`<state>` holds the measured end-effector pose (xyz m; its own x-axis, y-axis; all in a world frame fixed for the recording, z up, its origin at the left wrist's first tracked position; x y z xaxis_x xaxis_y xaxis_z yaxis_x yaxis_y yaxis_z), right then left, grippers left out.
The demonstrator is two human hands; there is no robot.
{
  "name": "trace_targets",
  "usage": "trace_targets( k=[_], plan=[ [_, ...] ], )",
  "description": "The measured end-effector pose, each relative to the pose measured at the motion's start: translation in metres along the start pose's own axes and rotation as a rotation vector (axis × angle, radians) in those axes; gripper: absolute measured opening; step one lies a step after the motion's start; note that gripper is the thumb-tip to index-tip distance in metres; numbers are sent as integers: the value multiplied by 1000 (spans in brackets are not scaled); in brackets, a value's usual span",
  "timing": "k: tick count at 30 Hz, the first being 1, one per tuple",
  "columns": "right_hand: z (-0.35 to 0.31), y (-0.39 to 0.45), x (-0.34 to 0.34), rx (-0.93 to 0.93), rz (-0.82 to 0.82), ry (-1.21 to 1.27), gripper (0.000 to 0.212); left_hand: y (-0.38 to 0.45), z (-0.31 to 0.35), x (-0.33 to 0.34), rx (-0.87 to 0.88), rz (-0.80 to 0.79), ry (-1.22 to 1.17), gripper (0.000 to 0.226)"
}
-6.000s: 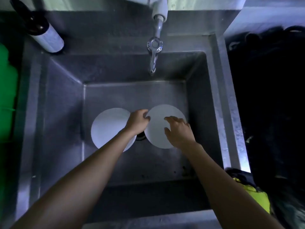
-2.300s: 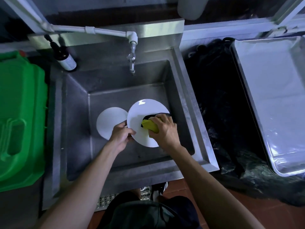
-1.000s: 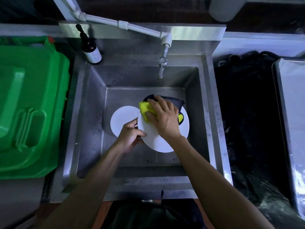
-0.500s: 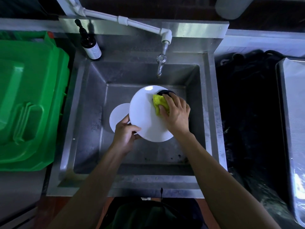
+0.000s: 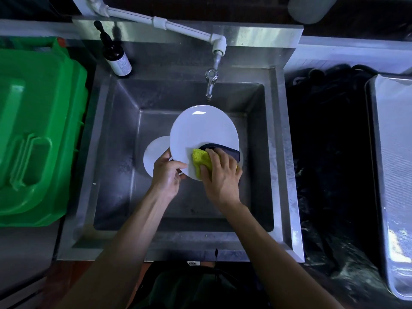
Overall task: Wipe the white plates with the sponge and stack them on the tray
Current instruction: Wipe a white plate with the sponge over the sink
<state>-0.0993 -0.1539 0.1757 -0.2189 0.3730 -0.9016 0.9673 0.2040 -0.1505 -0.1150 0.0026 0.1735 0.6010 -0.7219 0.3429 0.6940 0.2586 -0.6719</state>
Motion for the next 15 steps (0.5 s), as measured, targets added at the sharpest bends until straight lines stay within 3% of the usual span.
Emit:
trace_targets(
  k=[6, 15],
  plan=[
    [-24, -19, 6, -30, -5, 53, 49, -2, 5, -2, -15, -2, 54, 54],
    [12, -3, 1, 13, -15, 57, 48, -5, 9, -17, 4, -14, 92, 50]
  ],
)
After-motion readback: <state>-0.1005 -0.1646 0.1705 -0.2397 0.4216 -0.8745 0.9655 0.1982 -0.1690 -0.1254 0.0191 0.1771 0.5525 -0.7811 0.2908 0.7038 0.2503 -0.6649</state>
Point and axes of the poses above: each hand's wrist, its own y-axis towards the middle knuckle, its own x-axis out of the palm, z = x × y, the point moved 3 cm from there along y, towards the middle knuckle, and after that the axes turned 5 degrees about -y, right-handed, at the moved point
